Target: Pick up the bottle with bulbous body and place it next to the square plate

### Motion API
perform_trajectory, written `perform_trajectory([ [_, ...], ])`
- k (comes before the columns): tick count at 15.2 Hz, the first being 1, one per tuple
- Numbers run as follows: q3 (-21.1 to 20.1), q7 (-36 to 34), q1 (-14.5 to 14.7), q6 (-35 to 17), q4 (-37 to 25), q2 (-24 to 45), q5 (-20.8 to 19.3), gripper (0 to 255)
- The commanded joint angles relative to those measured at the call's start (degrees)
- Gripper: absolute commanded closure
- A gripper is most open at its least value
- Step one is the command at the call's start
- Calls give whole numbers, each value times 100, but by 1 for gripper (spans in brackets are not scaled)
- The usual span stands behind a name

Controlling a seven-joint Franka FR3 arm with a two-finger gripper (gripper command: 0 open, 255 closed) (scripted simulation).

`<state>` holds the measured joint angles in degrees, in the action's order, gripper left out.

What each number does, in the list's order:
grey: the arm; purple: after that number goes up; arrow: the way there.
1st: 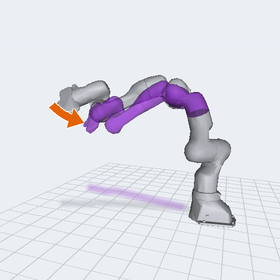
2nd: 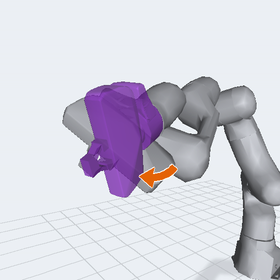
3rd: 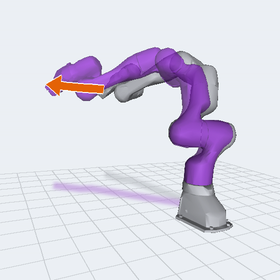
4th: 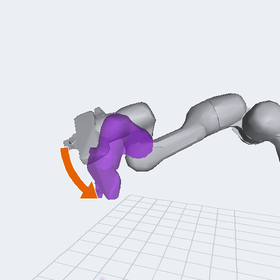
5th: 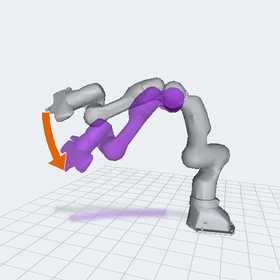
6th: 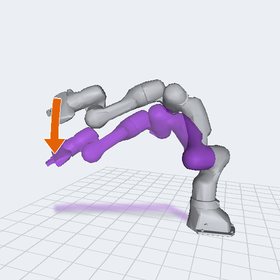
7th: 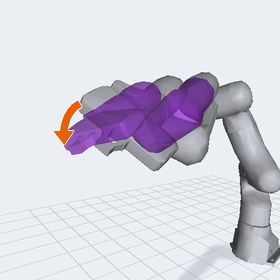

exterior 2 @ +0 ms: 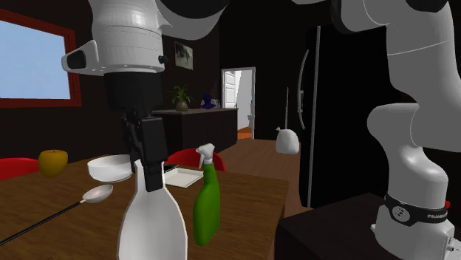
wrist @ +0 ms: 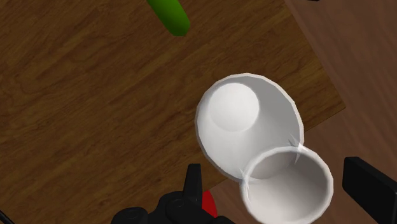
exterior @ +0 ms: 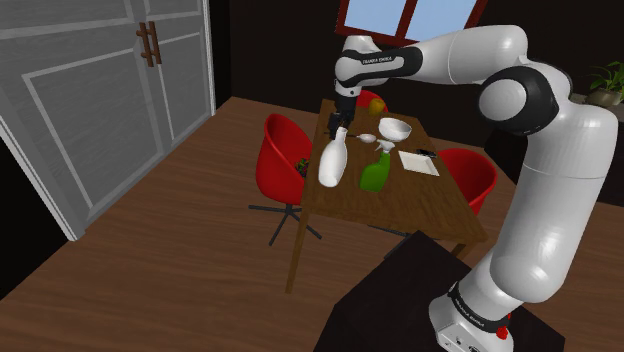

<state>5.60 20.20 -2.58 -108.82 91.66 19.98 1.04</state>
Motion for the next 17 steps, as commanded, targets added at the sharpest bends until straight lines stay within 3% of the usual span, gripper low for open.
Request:
perform_trajectory([
  [1, 0, 0, 0, -4, 4, -1, 0, 0],
  [3, 0, 0, 0, -3, 3, -1, 0, 0],
  [4, 0, 0, 0, -3, 3, -1, 0, 255],
  [13, 0, 0, 0, -4, 4, -1, 0, 255],
  [17, 3, -2, 0, 280, -222, -59, -6, 255],
])
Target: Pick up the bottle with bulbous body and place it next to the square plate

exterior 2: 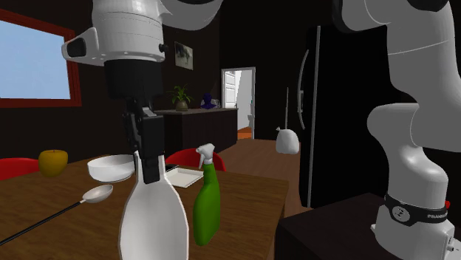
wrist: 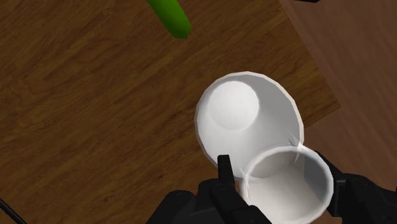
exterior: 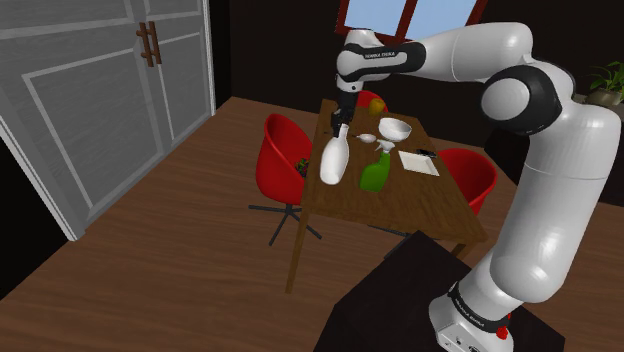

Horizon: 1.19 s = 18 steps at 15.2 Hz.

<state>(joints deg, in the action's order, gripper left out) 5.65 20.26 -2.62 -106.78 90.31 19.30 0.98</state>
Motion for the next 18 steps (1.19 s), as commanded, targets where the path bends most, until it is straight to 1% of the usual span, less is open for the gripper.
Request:
perform_trajectory([
  [1, -1, -7, 3, 148, -148, -2, -1, 255],
  [13, 6, -4, -9, 1050, -1018, -34, -6, 255],
  [18, 212, 594, -398, 963, -766, -204, 12, 255],
])
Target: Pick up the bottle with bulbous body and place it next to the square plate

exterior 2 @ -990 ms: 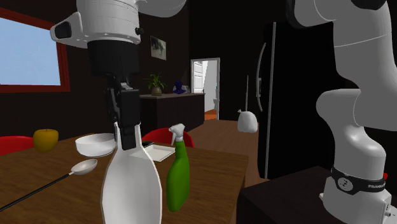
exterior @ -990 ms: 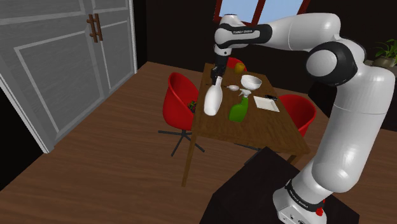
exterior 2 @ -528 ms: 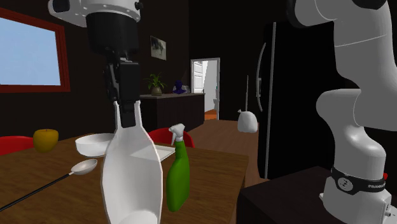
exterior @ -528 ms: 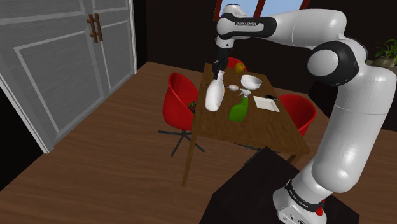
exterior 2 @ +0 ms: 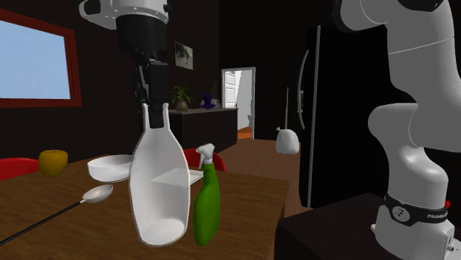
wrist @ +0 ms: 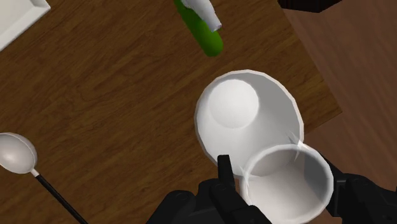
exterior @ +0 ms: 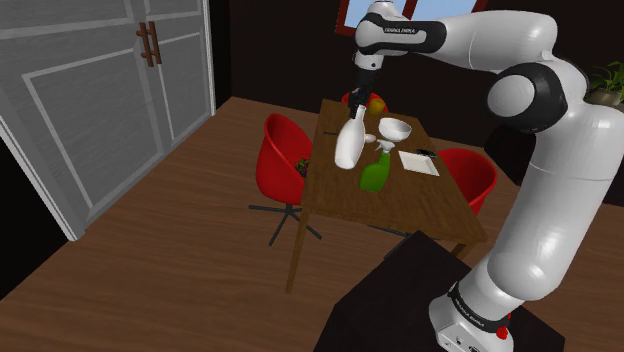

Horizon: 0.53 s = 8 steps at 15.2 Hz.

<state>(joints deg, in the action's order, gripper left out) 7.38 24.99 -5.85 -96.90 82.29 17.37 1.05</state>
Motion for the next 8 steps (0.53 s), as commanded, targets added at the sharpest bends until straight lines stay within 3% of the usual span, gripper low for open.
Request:
perform_trajectory([
  [1, 82, 242, -153, -36, 61, -28, 10, 255],
  [8, 380, 1105, -724, -39, 11, 19, 69, 255],
])
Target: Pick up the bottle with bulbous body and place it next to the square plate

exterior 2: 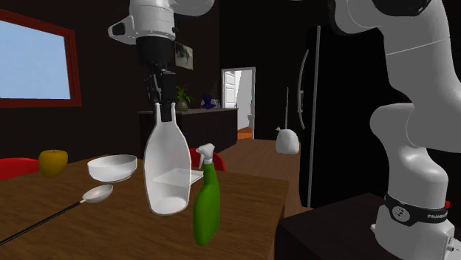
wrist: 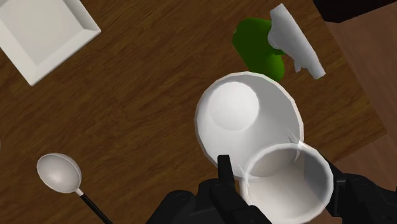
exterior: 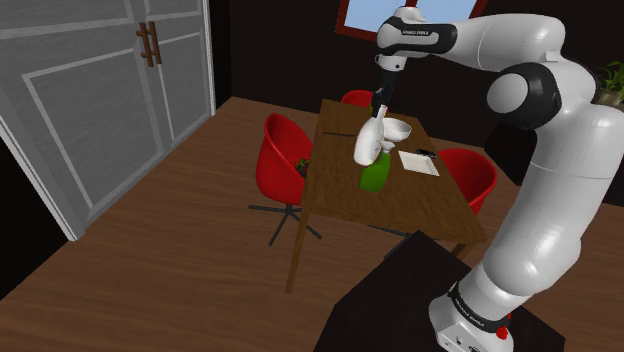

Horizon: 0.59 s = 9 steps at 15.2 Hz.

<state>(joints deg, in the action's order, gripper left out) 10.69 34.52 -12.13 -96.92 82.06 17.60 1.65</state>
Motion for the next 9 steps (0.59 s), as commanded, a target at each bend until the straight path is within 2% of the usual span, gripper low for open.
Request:
perform_trajectory([
  [1, 91, 277, -181, -27, -6, 26, 22, 255],
  [9, 391, 1269, -910, 155, -648, 488, 185, 255],
])
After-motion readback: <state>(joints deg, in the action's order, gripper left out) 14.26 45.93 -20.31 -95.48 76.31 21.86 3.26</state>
